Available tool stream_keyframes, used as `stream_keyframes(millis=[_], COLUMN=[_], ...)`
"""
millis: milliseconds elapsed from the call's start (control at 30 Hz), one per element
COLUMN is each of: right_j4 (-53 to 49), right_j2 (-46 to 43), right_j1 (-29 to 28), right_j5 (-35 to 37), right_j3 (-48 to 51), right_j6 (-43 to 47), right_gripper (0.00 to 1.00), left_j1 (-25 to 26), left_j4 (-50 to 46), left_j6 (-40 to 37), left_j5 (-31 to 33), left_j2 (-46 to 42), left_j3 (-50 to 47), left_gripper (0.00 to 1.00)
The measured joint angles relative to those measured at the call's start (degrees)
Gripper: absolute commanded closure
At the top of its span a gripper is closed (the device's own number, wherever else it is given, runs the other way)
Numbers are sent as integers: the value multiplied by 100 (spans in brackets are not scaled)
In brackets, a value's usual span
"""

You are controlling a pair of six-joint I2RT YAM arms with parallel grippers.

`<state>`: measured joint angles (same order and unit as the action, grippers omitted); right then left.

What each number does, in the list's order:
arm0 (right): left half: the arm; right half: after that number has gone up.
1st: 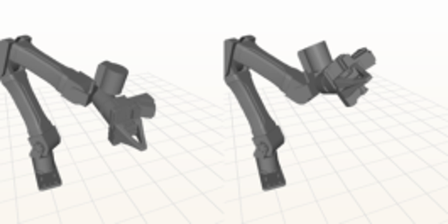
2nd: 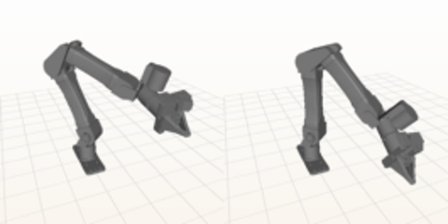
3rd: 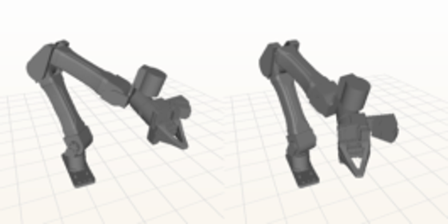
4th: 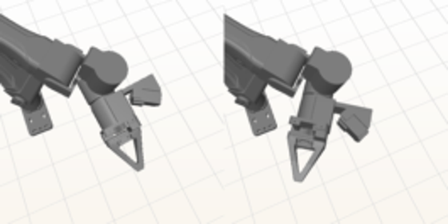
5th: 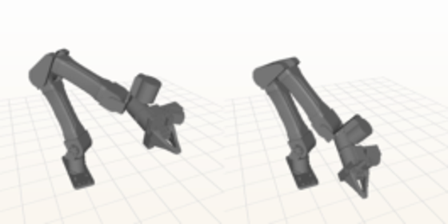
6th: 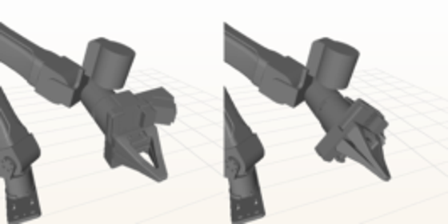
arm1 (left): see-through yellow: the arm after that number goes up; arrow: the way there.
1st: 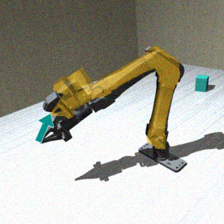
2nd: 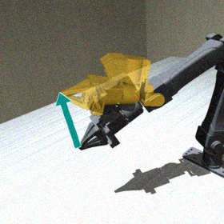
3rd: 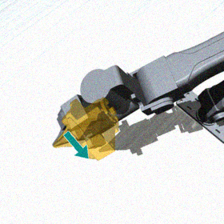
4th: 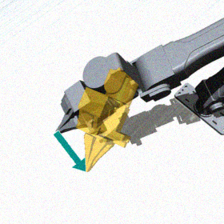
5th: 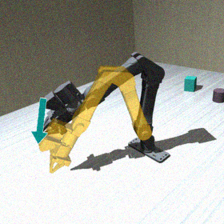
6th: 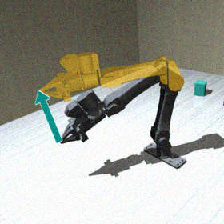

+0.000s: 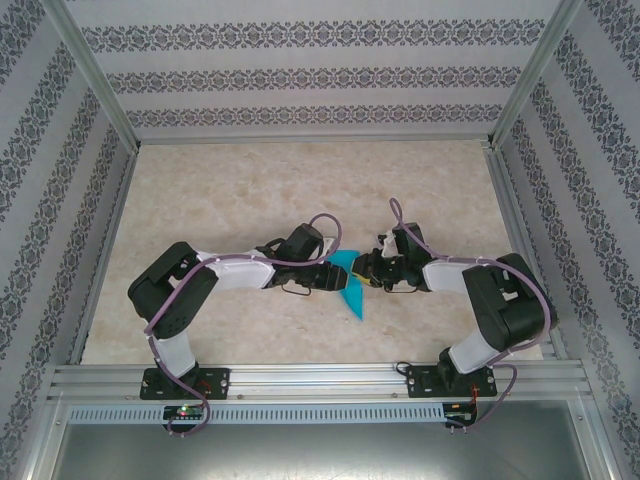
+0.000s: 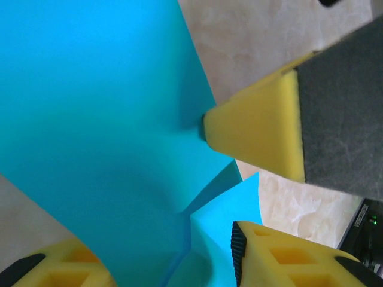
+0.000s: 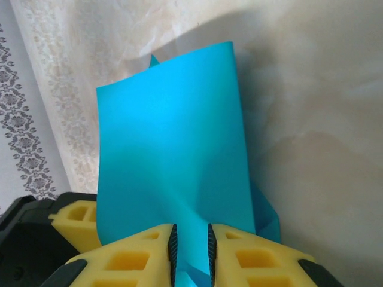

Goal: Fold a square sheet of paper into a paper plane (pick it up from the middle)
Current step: Fold the wing for the fifth time at the center of the table.

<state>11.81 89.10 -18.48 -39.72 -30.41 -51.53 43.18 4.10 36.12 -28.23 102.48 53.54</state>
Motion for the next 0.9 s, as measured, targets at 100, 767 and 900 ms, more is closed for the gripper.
stream_keyframes(millis=[100, 767, 900], right_j4=[-243, -1552, -1631], right_j2=[-264, -1821, -1945], right_j1=[0, -748, -994], right_j5=[116, 1036, 1451], right_j3=[70, 203, 297], right_j6=[122, 1226, 1416], right_gripper=[77, 67, 64], left_j1=[0, -4, -4], left_j4=[-42, -374, -461], left_j6=[122, 426, 457], left_j5=[24, 87, 17], left_j2=[0, 221, 358], left_j3=[83, 640, 688], left_gripper=[60, 58, 57])
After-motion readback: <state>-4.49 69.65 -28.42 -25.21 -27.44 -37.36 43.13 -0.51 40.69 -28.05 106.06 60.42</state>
